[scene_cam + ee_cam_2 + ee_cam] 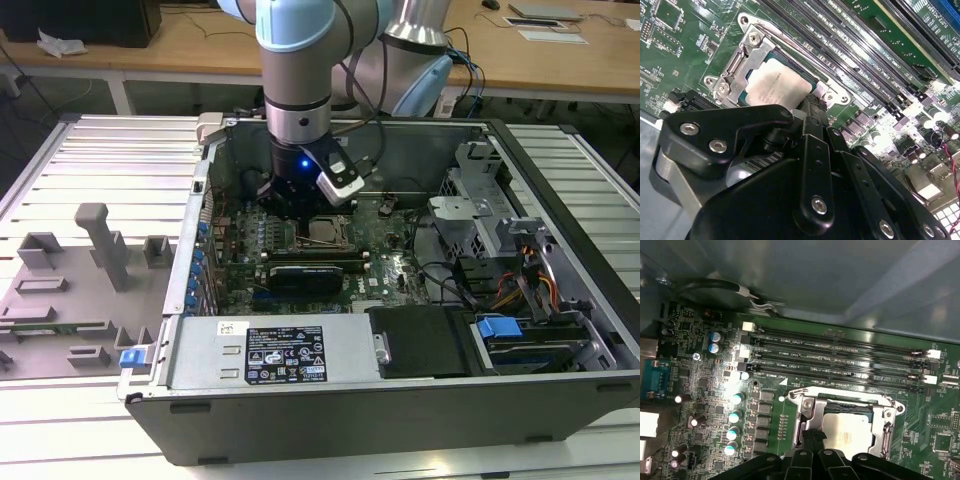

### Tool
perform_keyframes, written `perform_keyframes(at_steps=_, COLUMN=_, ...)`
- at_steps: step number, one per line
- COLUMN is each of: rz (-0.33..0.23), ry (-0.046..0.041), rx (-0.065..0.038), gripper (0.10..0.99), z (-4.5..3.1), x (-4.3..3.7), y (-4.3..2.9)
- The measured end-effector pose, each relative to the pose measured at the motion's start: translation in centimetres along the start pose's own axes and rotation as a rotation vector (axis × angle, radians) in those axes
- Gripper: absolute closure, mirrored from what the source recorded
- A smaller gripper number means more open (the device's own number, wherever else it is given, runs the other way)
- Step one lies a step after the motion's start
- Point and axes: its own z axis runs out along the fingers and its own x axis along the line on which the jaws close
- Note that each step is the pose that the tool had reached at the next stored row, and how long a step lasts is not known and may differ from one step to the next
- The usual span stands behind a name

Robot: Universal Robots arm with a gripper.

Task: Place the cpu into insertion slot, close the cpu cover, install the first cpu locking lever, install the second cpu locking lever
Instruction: 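Close the cpu cover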

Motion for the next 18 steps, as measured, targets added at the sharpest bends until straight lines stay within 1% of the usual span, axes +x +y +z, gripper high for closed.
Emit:
perform_keyframes(at_steps=3, rz=0.0, ry=0.0, rx=0.0, gripper=0.98, z=-0.01, x=-0.04, y=-0.01)
perform_keyframes(at_steps=8, rz=0.0, ry=0.0001, rx=0.0, gripper=0.98, z=0.02, x=-0.47, y=-0.07)
perform_keyframes(at_steps=15, rz=0.0, ry=-0.0001, rx=0.0, gripper=0.98, z=0.03, x=-0.55, y=0.36)
perform_keyframes(at_steps=18, rz=-0.001, ry=0.0, rx=-0.001, gripper=0.98, z=0.02, x=-0.58, y=0.44)
